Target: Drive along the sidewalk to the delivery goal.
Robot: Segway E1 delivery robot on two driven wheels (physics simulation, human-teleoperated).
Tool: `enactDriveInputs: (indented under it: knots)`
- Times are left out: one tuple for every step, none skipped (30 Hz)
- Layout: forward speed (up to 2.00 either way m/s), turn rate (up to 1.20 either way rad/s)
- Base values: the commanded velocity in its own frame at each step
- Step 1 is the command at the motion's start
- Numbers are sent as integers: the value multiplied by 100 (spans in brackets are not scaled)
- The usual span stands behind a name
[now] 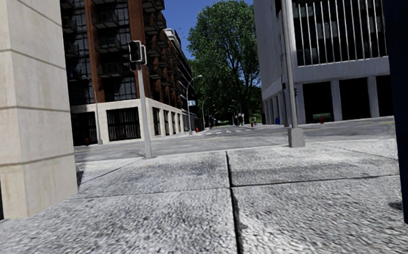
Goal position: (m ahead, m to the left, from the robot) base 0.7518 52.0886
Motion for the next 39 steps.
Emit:
enactDriveInputs:
  knots:
    - [200, 0]
    - [200, 0]
    - [200, 0]
    - [200, 0]
    - [200, 2]
    - [200, 3]
    - [200, 3]
    - [195, 7]
    - [180, 9]
    - [161, 11]
    - [161, 11]
    - [147, 11]
    - [137, 12]
    - [134, 15]
    - [134, 15]
    - [124, 25]
    - [116, 43]
    - [114, 50]
    - [114, 50]
    - [113, 51]
    - [113, 51]
    - [113, 51]
    - [113, 51]
    - [113, 51]
    - [113, 51]
    - [113, 51]
    - [113, 51]
    - [113, 51]
    - [113, 47]
    - [113, 47]
    - [113, 26]
    - [113, 3]
    - [113, 3]
    - [114, 0]
    - [125, 0]
    - [137, 0]
    - [137, 0]
    - [142, 0]
    - [143, 0]
